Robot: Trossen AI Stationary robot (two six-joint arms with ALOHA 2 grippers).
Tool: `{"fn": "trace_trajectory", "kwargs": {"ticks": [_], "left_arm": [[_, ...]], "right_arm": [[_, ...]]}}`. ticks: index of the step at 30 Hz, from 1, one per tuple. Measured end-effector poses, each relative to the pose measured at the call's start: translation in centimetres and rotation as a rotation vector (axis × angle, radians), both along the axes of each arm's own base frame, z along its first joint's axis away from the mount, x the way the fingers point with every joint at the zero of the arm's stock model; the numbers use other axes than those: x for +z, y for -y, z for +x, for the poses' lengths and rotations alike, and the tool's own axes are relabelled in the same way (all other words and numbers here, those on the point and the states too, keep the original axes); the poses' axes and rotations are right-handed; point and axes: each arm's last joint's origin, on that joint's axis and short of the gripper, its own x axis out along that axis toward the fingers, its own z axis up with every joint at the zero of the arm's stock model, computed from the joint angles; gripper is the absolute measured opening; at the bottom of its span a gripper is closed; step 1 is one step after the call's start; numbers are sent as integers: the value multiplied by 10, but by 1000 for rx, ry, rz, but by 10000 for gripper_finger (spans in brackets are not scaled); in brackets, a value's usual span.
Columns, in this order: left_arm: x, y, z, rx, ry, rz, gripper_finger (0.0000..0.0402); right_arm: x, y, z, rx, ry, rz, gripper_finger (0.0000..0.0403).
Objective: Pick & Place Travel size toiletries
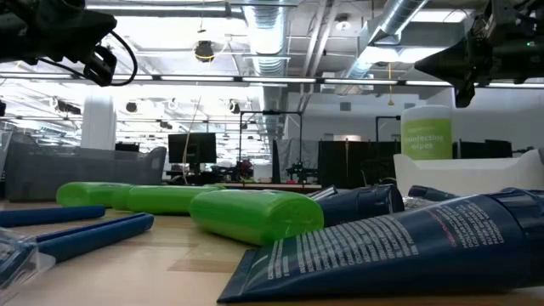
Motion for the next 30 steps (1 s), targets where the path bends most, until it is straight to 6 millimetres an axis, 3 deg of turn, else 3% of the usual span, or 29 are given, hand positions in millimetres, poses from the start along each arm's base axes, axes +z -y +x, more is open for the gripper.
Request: {"fn": "trace_trajectory", "kwargs": {"ticks": [30], "left_arm": [[2, -1, 0, 50, 16, -8, 8]], "right_arm": [[1, 0, 0, -1, 10, 0, 0]]}}
